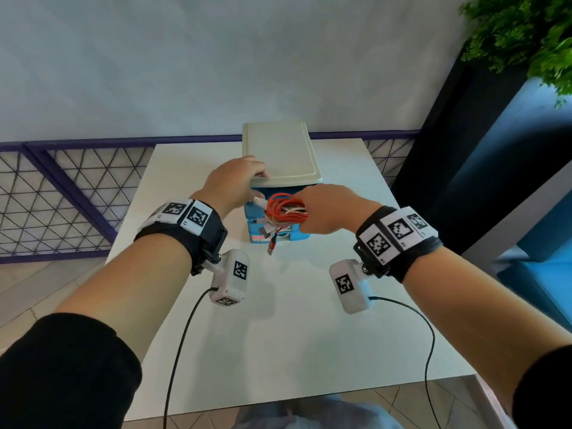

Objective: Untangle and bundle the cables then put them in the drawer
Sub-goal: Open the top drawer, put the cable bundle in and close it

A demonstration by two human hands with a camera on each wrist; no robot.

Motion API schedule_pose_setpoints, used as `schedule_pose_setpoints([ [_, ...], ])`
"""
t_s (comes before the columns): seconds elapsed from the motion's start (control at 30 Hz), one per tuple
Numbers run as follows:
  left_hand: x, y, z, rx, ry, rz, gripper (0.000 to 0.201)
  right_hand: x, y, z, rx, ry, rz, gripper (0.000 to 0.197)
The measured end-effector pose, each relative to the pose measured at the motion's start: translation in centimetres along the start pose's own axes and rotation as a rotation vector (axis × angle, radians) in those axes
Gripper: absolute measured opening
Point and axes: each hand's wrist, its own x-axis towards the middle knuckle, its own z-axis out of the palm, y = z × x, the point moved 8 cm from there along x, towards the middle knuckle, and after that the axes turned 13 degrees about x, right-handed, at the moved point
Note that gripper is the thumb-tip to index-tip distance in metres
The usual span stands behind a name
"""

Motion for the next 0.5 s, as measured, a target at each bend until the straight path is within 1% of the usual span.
schedule_pose_setpoints([
  [0.07, 0.0, 0.4, 0.1, 0.034, -0.045, 0.023, 0.028, -0.7, 0.0, -1.4, 0.032, 0.011, 0.022, 0.031],
  [0.1, 0.0, 0.5, 0.3, 0.044, -0.082, 0.037, 0.031, -1.0, 0.0, -2.1, 0.042, 0.034, 0.032, 0.031],
  [0.13, 0.1, 0.5, 0.6, 0.046, -0.132, 0.051, 0.039, -1.1, 0.2, -2.9, 0.049, 0.069, 0.046, 0.032],
  [0.17, 0.1, 0.4, 1.2, 0.04, -0.184, 0.069, 0.051, -1.2, 0.4, -3.7, 0.053, 0.115, 0.068, 0.032],
  [0.2, 0.3, 0.0, 2.0, 0.045, -0.236, 0.061, 0.069, -1.2, 0.8, -4.4, 0.052, 0.165, 0.098, 0.033],
  [0.27, 0.3, -0.6, 3.1, 0.062, -0.288, 0.042, 0.101, -1.3, 1.3, -5.1, 0.019, 0.241, 0.174, 0.034],
  [0.3, 0.1, -0.5, 3.2, 0.065, -0.297, 0.044, 0.112, -1.3, 1.4, -5.0, -0.021, 0.25, 0.214, 0.033],
  [0.33, -0.3, -0.3, 3.0, 0.066, -0.306, 0.041, 0.118, -1.2, 1.4, -4.5, -0.076, 0.236, 0.248, 0.029],
  [0.37, -0.6, -0.1, 2.9, 0.057, -0.312, 0.035, 0.12, -1.1, 1.4, -3.9, -0.136, 0.213, 0.275, 0.025],
  [0.43, -1.0, 0.2, 2.6, 0.023, -0.342, 0.031, 0.118, -0.9, 1.5, -2.7, -0.232, 0.164, 0.319, 0.016],
  [0.5, -0.9, 0.0, 2.8, 0.019, -0.368, 0.018, 0.119, -0.6, 1.4, -1.7, -0.3, 0.124, 0.345, 0.012],
])
